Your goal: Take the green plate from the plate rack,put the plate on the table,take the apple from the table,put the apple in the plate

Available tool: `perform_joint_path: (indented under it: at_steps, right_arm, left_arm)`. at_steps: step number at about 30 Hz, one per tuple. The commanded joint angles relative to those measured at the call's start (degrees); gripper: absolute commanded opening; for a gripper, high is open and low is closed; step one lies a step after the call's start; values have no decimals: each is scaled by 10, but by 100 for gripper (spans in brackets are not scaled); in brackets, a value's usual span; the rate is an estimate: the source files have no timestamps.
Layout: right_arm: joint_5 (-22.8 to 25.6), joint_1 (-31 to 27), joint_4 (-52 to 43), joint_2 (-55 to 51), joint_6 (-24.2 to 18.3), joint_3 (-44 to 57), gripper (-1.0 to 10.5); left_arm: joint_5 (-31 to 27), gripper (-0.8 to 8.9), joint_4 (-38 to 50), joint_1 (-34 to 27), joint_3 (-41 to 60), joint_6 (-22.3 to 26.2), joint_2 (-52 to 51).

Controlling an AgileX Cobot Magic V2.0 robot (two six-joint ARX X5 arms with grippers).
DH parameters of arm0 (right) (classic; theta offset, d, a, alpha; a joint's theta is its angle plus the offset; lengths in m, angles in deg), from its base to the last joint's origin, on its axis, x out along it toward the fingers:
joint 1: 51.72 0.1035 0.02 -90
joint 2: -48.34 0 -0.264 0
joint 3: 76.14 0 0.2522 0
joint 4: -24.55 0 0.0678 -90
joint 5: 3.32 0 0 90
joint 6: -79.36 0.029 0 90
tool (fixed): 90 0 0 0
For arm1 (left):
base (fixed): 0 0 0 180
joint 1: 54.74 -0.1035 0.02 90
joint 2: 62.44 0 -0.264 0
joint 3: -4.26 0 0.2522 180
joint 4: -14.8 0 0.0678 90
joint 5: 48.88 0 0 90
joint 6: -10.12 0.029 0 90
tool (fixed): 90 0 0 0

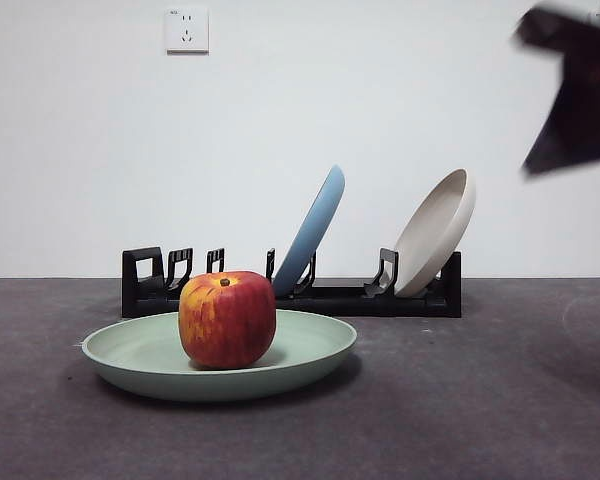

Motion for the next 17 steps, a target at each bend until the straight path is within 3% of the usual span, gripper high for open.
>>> perform_joint_path:
  at_steps: [1, 7, 9, 12, 17]
  right_arm:
    - [-2, -54, -2, -75, -42, 4, 1]
    - [-3, -263, -5, -193, -48, 15, 1]
    - [-37, -318, -17, -209, -49, 45, 1]
    - [-93, -355, -61, -239, -48, 103, 1]
    - [-123, -363, -88, -308, -42, 191, 1]
  left_arm:
    - [-1, -3, 3, -2, 8, 6, -2]
    - [-2, -3, 3, -2, 8, 6, -2]
    - [-2, -3, 3, -2, 8, 6, -2]
    - [-2, -3, 3, -2, 8, 6, -2]
    - [-2, -3, 3, -2, 8, 6, -2]
